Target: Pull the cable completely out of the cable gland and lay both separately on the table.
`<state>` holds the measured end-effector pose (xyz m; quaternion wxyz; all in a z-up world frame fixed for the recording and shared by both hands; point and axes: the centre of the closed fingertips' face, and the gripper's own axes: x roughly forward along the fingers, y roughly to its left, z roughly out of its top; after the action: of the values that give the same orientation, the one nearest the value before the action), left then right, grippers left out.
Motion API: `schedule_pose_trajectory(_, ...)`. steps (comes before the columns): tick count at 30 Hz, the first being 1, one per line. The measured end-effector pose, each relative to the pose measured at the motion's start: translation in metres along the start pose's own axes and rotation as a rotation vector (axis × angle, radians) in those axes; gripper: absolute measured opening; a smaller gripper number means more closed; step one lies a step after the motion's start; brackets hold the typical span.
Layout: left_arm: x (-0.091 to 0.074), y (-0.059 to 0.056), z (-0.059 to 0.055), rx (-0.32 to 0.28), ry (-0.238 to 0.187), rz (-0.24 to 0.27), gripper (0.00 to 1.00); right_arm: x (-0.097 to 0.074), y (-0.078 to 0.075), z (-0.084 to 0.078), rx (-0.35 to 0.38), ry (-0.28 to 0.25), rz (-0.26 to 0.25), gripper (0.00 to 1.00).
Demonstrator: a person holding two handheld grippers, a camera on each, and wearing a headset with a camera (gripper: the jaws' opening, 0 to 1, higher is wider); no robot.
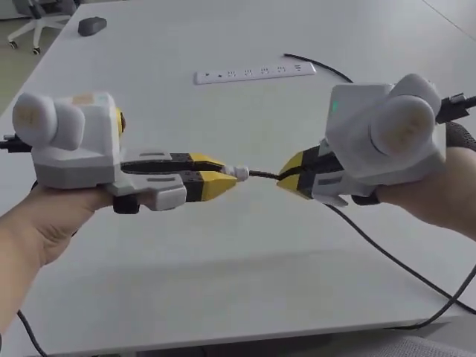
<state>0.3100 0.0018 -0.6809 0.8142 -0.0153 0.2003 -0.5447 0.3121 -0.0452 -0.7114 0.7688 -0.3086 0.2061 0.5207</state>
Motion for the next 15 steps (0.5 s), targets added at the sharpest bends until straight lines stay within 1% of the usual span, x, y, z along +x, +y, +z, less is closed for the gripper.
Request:
schedule_pose_trajectory(4,-0.004,0.003,0.0,-0.008,-0.008,0.007,0.15,-0.002,-0.001,-0.005,0.009,0.008,0.0,0.0)
schedule_pose_trajectory(15,-0.015,0.016,0.0,-0.026,-0.028,0.047,0.15,-0.005,-0.009,-0.015,0.041,0.029,-0.012,0.0)
